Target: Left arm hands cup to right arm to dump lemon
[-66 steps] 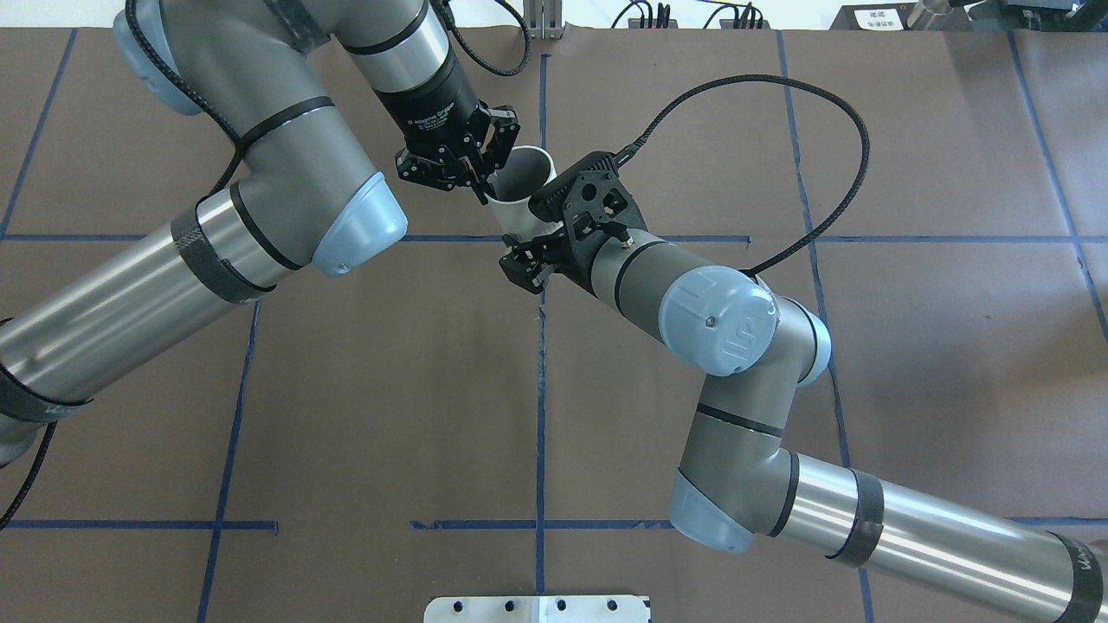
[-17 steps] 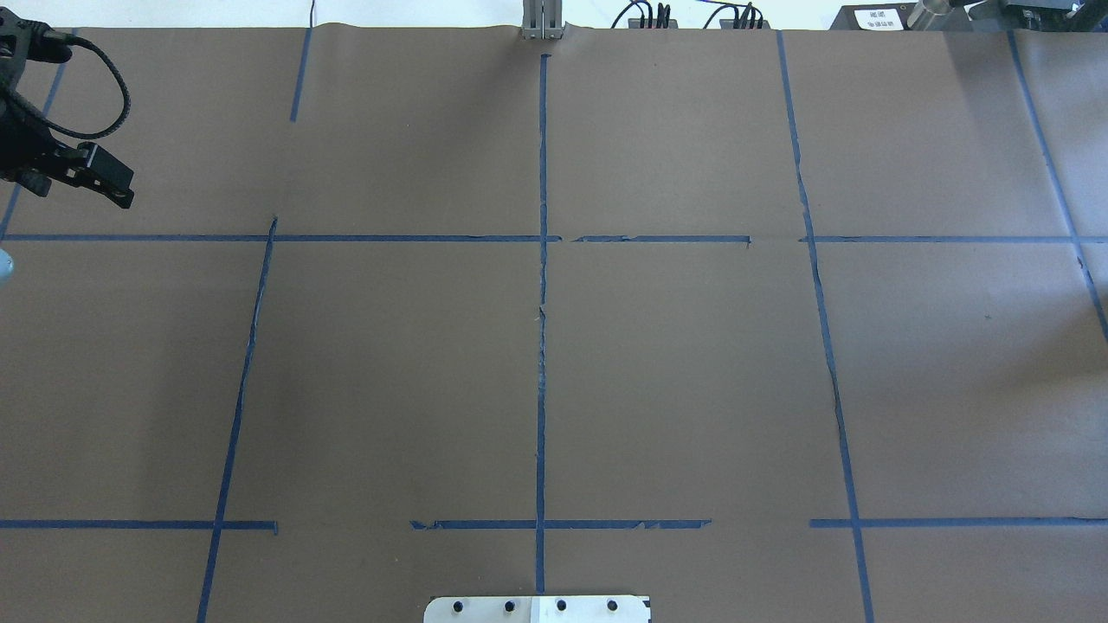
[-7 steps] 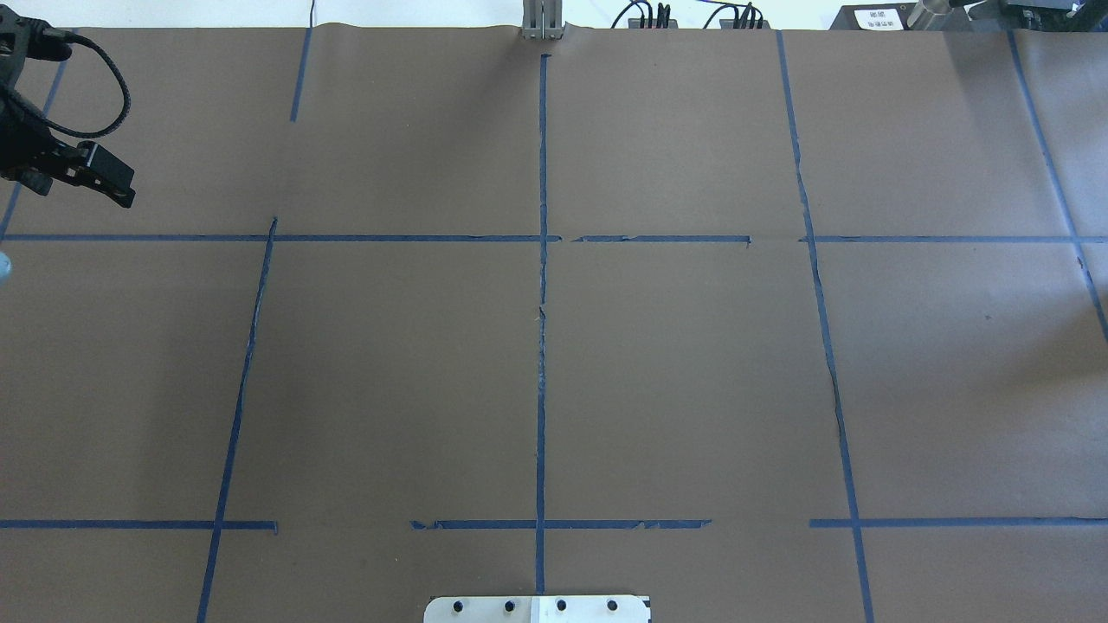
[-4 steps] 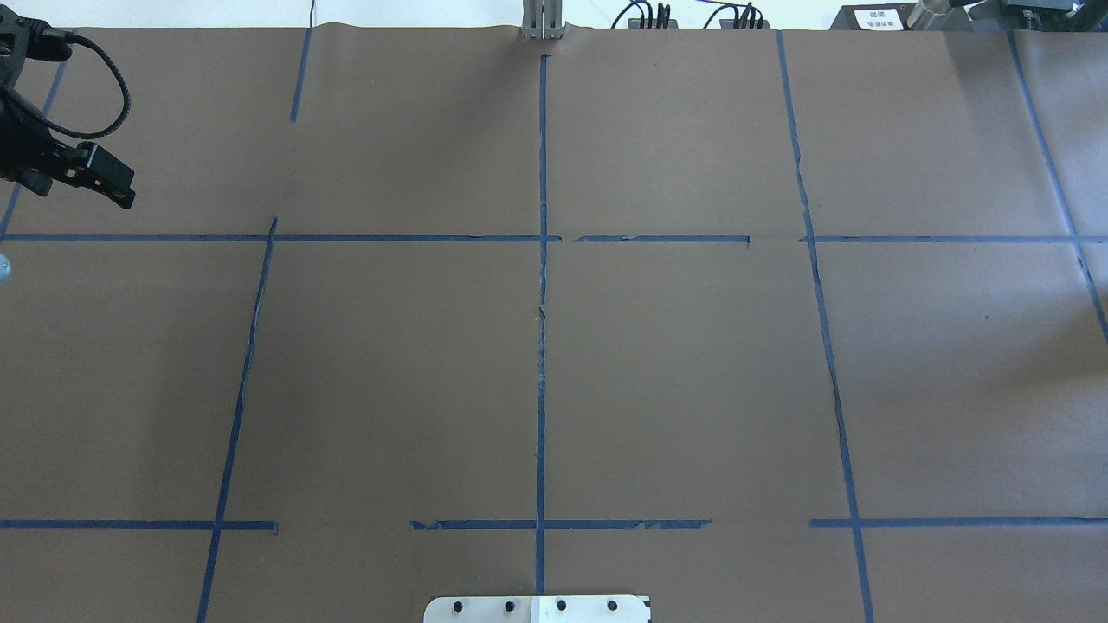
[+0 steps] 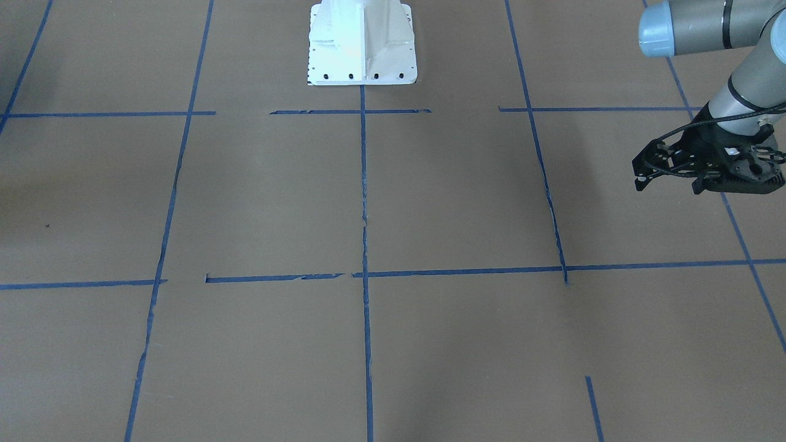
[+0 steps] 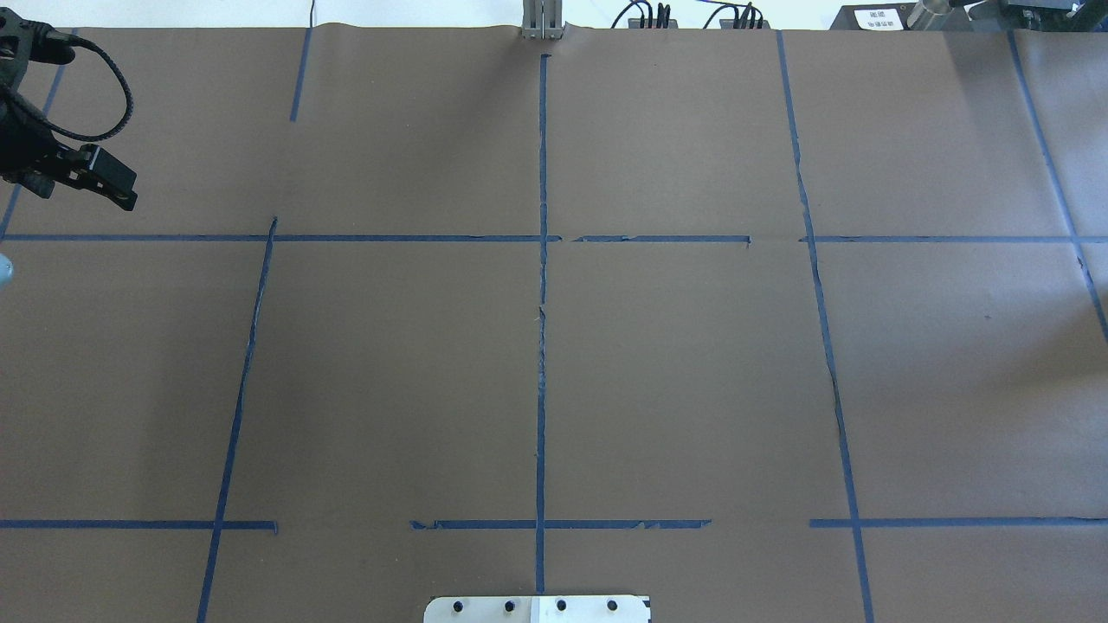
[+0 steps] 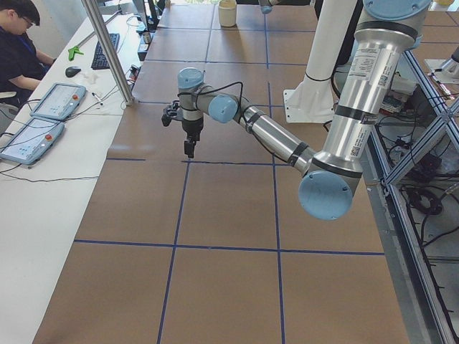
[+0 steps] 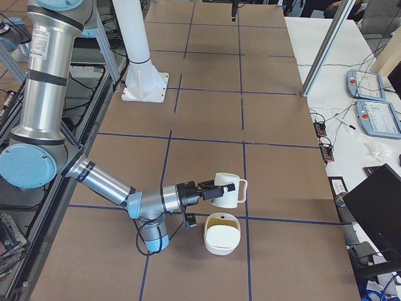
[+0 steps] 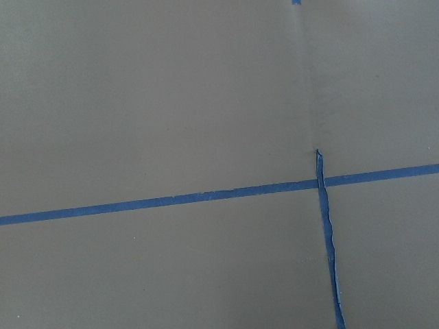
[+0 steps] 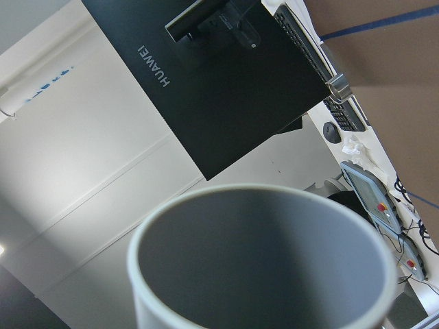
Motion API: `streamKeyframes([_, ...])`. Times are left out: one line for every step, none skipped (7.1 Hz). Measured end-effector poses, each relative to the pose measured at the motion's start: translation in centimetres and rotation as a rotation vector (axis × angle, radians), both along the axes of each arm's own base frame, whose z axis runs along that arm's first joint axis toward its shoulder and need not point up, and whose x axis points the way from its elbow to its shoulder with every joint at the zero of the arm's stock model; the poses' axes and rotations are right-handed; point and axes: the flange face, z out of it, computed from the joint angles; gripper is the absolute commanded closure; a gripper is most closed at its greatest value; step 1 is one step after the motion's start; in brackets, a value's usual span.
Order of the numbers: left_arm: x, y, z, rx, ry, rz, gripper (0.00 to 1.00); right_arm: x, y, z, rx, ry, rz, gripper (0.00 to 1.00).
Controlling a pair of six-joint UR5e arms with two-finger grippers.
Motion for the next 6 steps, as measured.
streamKeyframes([0.0, 0.0, 0.0, -0.001, 0.000, 0.001, 0.00, 0.0, 0.5, 0.4, -0.001, 0.084, 0.000, 0.95])
streamKeyframes([0.1, 0.0, 0.0, -0.001, 0.000, 0.001, 0.00, -0.1, 1.1, 0.8, 0.004, 0.187, -0.010, 0.95])
streamKeyframes([0.1, 0.0, 0.0, -0.001, 0.000, 0.002, 0.00, -0.3, 1.7, 1.3, 0.016, 0.295, -0.024, 0.95])
streamKeyframes([0.1, 0.0, 0.1, -0.002, 0.000, 0.002, 0.00, -0.3, 2.4, 1.7, 0.027, 0.420, -0.034, 0.95])
streamKeyframes([0.2, 0.0, 0.1, -0.002, 0.001, 0.004, 0.00, -0.3, 3.1, 2.2, 0.035, 0.549, -0.043, 0.95])
streamKeyframes([0.3, 0.1, 0.1, -0.004, 0.001, 0.006, 0.00, -0.3, 3.6, 2.7, 0.034, 0.664, -0.050, 0.95])
